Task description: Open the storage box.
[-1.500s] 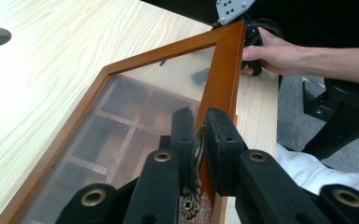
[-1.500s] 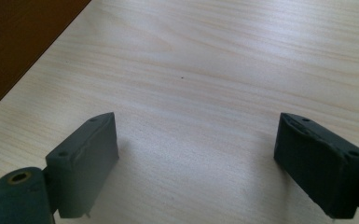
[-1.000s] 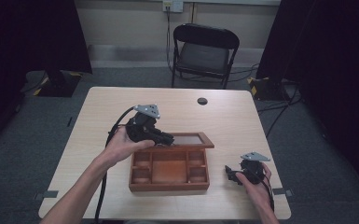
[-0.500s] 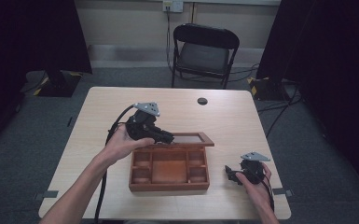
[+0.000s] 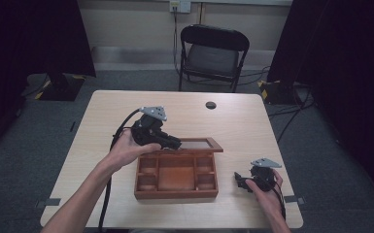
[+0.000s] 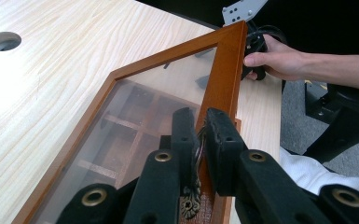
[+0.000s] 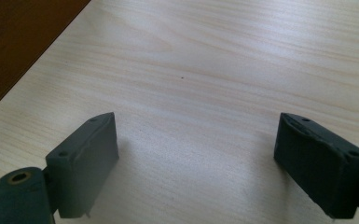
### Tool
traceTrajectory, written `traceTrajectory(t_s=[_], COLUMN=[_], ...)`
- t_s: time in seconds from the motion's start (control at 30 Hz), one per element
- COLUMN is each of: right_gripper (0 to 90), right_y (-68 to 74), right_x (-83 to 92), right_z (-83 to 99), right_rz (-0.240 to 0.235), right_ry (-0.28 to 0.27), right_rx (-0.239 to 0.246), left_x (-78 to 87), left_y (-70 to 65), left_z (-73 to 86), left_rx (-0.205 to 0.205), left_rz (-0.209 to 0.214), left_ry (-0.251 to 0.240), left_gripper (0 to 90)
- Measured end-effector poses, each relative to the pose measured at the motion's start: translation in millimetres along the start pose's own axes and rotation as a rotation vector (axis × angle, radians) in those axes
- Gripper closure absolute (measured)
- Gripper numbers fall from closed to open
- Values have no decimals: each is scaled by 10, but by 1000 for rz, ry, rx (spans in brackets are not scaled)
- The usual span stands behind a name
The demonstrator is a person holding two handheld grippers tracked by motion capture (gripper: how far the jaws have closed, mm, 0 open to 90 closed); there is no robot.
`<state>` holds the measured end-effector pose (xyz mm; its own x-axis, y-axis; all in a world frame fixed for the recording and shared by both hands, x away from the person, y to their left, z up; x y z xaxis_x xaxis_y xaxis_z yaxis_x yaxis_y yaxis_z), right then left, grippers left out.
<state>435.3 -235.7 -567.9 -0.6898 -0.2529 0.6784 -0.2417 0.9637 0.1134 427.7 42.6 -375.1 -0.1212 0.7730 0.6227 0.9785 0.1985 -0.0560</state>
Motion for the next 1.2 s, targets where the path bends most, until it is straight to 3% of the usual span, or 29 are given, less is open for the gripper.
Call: traceTrajectory(t_s=[1.2], right_gripper=[126], right_y=[0], right_x=[0], right_z=[-1], right_rz=[0], right_ry=[0], right_rx=[1], left_x=[-10], left_y=[-12], left_z=[8], left_rx=[-11], left_rz=[4], left_ry=[12], left_gripper=[822])
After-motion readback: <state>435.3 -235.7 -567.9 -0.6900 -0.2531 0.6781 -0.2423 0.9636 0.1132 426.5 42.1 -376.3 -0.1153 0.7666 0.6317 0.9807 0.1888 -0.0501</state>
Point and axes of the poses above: each handheld gripper's, and its own axes: x roughly backward along the jaws, z roughly out of its underside, y roughly to its left, the point moved 10 cm from there along -x, roughly forward along the jaws, and after that the axes turned 10 degrees about -x, right-handed, at the moved point
